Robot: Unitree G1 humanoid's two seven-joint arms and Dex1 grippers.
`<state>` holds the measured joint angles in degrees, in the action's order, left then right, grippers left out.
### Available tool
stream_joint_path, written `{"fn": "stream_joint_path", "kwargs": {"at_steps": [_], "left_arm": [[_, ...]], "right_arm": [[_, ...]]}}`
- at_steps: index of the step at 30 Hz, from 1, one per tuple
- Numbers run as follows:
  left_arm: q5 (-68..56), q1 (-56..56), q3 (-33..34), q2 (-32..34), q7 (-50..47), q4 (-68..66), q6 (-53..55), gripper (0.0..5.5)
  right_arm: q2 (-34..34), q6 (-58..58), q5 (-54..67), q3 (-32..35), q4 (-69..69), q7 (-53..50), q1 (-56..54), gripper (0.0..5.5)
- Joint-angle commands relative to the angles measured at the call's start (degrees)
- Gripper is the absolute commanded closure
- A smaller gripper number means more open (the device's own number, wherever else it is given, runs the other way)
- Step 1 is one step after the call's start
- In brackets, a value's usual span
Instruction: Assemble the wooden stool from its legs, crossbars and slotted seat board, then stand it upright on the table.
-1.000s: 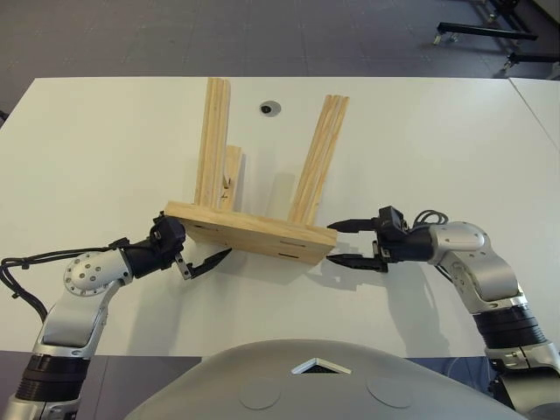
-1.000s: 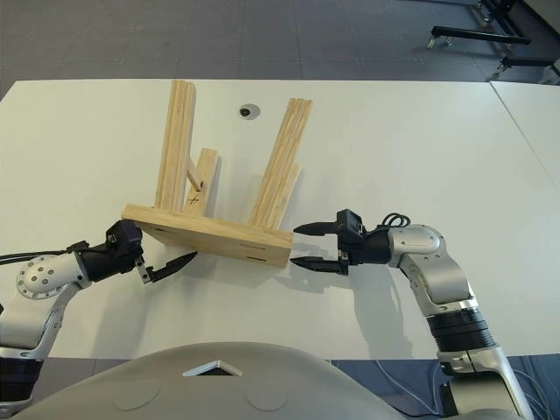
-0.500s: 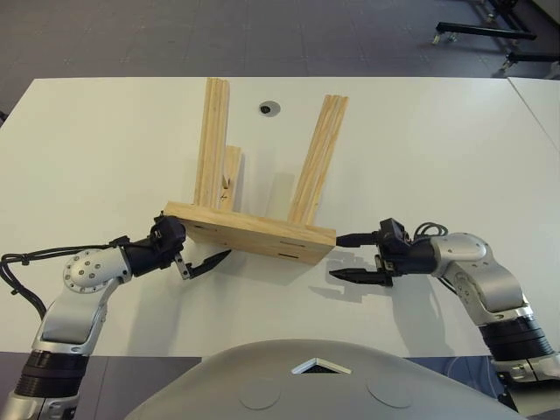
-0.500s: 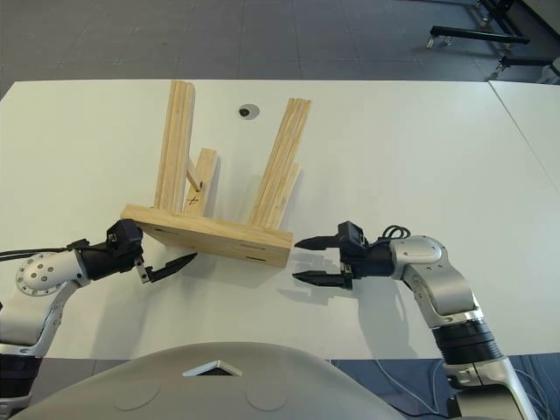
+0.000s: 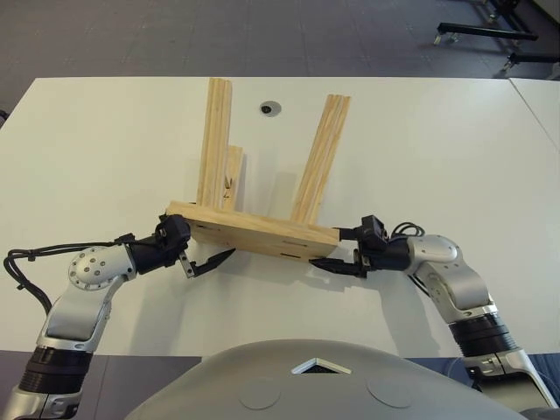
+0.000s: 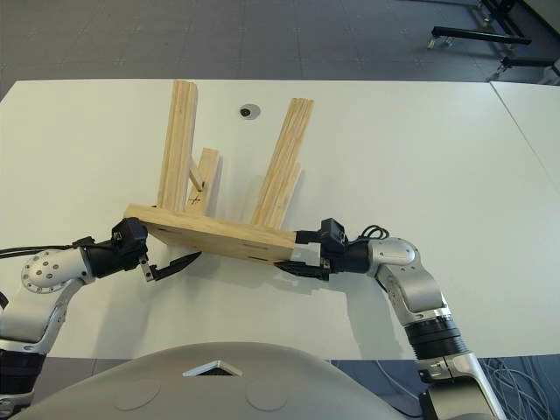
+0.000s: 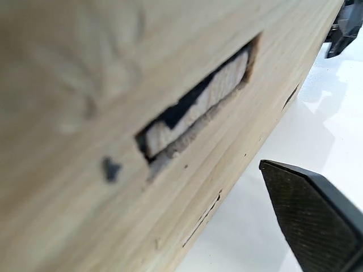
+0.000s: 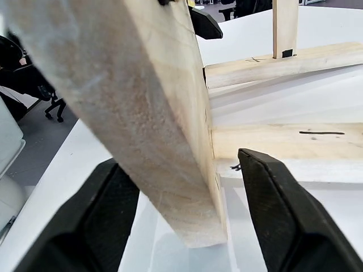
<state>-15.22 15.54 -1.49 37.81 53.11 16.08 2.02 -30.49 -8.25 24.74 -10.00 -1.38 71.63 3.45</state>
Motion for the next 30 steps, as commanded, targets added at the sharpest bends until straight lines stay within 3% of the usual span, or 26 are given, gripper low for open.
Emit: {"fn": "stream_joint_path", "kwargs": {"at_steps": [1,4,7,16,22,27,30], "left_arm": [[-3.7,1.7,0.5,1.3,3.1,2.4,0.9,0.79],[-10.2,1.6,2.9,0.8,4.6,4.3,3.1,1.25],[-23.2,1.5,7.2,0.6,6.3,8.6,8.7,1.73],[-22.2,5.8,7.5,3.2,11.6,6.1,10.5,3.25],[-20.2,5.7,7.4,5.6,15.0,4.8,9.7,3.78],[-25.4,4.0,11.6,8.6,15.6,7.5,13.6,3.91],[-35.0,1.9,17.7,10.7,13.1,9.7,20.2,3.93]], "right_arm": [[-0.6,1.7,-0.1,1.3,3.0,1.4,-2.3,3.22],[-2.1,1.3,0.7,1.6,4.3,4.7,-3.1,3.73],[-4.2,-2.0,2.6,1.6,3.2,8.2,-4.3,3.8],[-6.3,-6.2,4.0,2.8,5.5,12.5,-8.7,3.87],[-6.7,-9.6,5.1,2.6,2.7,13.4,-9.1,3.87],[-11.9,-29.3,17.3,5.1,-7.6,14.5,-9.7,3.87],[-19.2,-52.9,31.9,8.7,-11.6,13.0,-13.4,3.87]]}}
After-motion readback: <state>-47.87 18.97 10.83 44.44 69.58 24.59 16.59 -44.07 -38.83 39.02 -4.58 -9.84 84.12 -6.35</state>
